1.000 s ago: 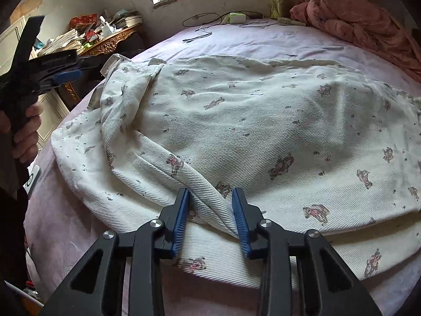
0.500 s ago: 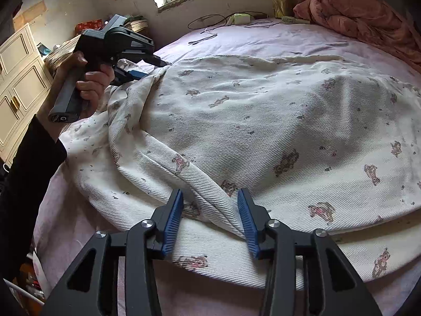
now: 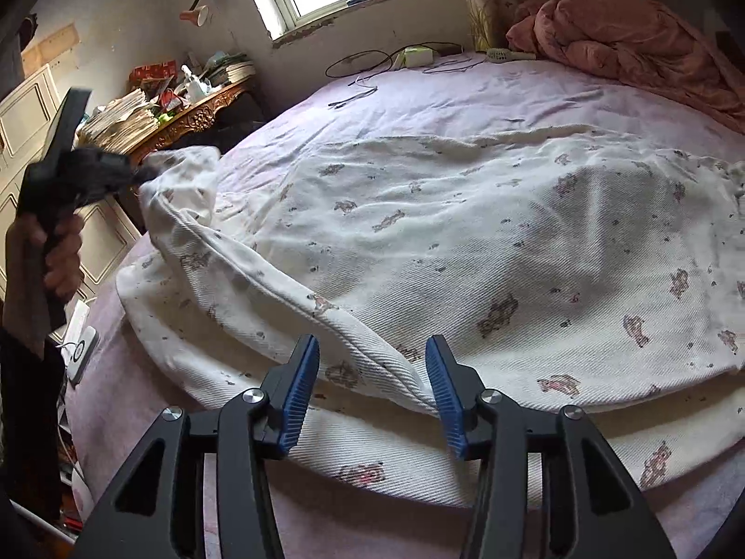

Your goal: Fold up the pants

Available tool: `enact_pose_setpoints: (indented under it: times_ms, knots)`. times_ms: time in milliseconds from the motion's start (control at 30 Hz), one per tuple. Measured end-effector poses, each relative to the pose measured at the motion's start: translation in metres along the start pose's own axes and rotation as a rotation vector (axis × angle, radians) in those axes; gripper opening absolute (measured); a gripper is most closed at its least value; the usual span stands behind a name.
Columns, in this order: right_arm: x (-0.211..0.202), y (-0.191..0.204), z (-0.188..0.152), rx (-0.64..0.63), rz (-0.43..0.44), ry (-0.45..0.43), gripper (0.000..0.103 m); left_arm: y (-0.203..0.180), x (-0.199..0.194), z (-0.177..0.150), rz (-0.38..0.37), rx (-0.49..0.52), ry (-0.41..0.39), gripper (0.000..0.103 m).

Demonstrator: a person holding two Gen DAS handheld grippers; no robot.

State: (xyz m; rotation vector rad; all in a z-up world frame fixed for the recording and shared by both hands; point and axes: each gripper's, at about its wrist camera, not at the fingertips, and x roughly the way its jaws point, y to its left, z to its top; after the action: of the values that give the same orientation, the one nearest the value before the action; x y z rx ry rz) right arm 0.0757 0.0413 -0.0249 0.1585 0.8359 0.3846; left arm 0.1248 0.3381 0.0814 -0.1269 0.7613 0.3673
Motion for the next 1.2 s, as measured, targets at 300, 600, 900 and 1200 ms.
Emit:
enact_pose_setpoints:
  times_ms: [300, 600, 900, 1200]
  knots:
    - [-0.011, 0.013, -0.004, -0.058, -0.035, -0.037, 0.077, 0.018, 0.026, -0.088, 0.134, 0.068, 0.105, 0.014]
    - [-0.018, 0.006, 0.003, -0.097, -0.195, -0.091, 0.086, 0.014, -0.038, -0.083, 0.109, 0.018, -0.084, 0.094]
    - [-0.024, -0.014, -0.012, -0.084, -0.087, -0.045, 0.078, -0.053, -0.029, -0.078, -0.112, 0.154, -0.058, 0.094]
    - [0.015, -0.024, 0.002, -0.002, -0.13, 0.084, 0.029, -0.077, 0.03, -0.069, 0.05, 0.146, 0.105, 0.045]
